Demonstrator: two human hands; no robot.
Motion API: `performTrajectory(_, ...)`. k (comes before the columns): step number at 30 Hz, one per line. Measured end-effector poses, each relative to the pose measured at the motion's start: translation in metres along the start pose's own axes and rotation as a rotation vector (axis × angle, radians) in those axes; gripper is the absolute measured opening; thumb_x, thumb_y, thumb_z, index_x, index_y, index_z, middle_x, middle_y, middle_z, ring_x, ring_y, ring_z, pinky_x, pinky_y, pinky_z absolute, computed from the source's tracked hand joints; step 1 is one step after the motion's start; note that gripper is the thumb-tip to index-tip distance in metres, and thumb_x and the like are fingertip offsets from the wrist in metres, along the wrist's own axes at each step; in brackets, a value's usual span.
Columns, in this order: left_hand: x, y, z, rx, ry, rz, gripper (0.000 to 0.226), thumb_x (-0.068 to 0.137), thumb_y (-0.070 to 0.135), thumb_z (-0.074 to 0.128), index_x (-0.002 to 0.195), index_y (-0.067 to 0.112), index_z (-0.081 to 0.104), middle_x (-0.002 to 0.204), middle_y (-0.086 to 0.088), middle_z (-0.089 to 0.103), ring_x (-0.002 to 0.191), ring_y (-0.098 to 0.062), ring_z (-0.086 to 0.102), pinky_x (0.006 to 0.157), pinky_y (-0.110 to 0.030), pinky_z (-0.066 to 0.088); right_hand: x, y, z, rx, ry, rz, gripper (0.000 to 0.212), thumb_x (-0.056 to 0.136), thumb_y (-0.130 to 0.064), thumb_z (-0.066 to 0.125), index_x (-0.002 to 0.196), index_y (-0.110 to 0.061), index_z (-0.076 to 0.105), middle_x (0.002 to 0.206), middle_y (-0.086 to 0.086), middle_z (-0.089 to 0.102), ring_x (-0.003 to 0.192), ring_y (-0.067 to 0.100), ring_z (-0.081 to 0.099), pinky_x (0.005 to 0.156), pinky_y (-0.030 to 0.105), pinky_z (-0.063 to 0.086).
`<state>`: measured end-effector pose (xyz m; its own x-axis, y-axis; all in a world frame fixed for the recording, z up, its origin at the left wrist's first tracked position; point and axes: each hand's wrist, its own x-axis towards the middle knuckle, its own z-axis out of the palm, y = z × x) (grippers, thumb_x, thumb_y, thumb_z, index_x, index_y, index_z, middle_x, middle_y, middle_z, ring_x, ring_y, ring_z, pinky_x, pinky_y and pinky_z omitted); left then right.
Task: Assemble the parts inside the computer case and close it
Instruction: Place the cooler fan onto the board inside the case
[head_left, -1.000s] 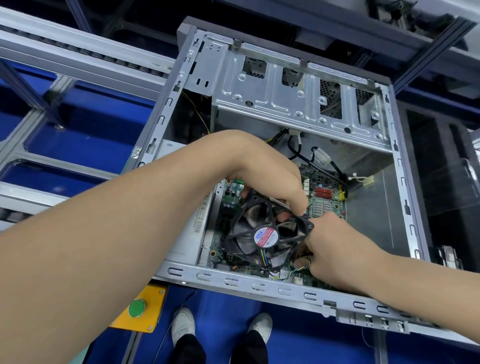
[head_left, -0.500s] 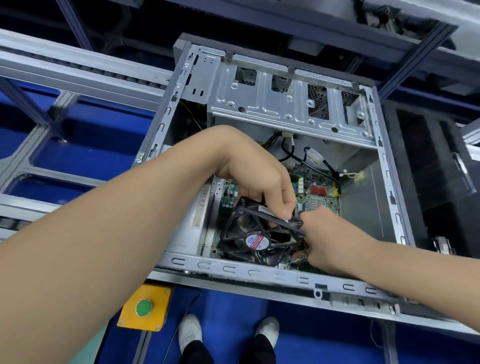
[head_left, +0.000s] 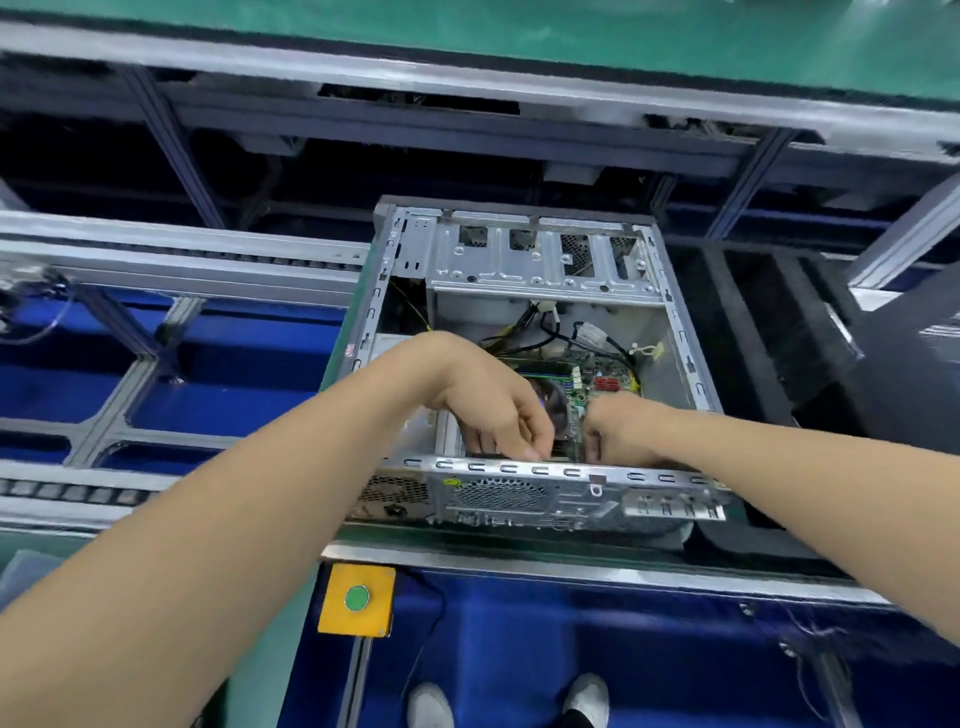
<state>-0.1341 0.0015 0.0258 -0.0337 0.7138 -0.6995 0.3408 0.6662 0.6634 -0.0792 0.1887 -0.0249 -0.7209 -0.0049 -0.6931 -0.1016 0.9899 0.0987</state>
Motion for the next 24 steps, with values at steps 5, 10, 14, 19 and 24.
performTrajectory(5,-0.012,0.009,0.015,0.168,0.17,-0.019,0.023,0.102,0.015,0.053,0.082,0.022,0.063,0.08,0.004,0.051,0.078,-0.019,0.042,0.08,-0.039,0.039,-0.035,0.007,-0.016,0.138,0.108,-0.01,0.015,0.1,-0.013,0.068,0.113,-0.013,0.076,0.112,0.0,0.072,0.103,0.022,0.069,0.092,0.034,0.058)
performTrajectory(10,-0.018,0.01,0.02,0.125,0.203,-0.118,0.027,0.104,0.03,0.053,0.121,0.009,0.06,0.105,0.0,0.053,0.092,-0.018,0.046,0.084,-0.031,0.038,-0.056,0.008,-0.019,0.709,0.282,-0.106,0.011,0.099,-0.02,0.072,0.102,-0.01,0.073,0.087,0.009,0.079,0.075,0.018,0.079,0.071,0.031,0.065)
performTrajectory(14,-0.017,0.01,0.022,0.043,0.219,-0.198,0.023,0.105,0.042,0.049,0.117,0.027,0.06,0.134,0.009,0.052,0.139,-0.017,0.036,0.107,-0.032,0.027,-0.07,0.012,-0.018,0.895,0.398,-0.144,0.012,0.101,-0.018,0.069,0.106,-0.008,0.072,0.09,0.012,0.079,0.076,0.02,0.079,0.067,0.029,0.064)
performTrajectory(19,-0.009,0.014,0.033,-0.001,0.364,-0.24,0.051,0.103,0.052,0.047,0.149,0.031,0.043,0.159,0.011,0.034,0.145,-0.013,0.029,0.113,-0.033,0.024,-0.091,0.023,-0.01,0.997,0.523,-0.186,0.012,0.102,-0.017,0.067,0.106,-0.008,0.074,0.088,0.011,0.078,0.076,0.021,0.078,0.071,0.034,0.066)
performTrajectory(24,0.002,0.031,0.043,0.154,0.57,-0.352,0.049,0.102,0.06,0.039,0.132,0.028,0.06,0.136,0.008,0.057,0.117,-0.013,0.053,0.106,-0.035,0.035,-0.116,0.056,0.015,1.117,0.64,-0.215,0.013,0.101,-0.015,0.068,0.109,-0.008,0.076,0.089,0.011,0.078,0.081,0.023,0.078,0.073,0.035,0.066)
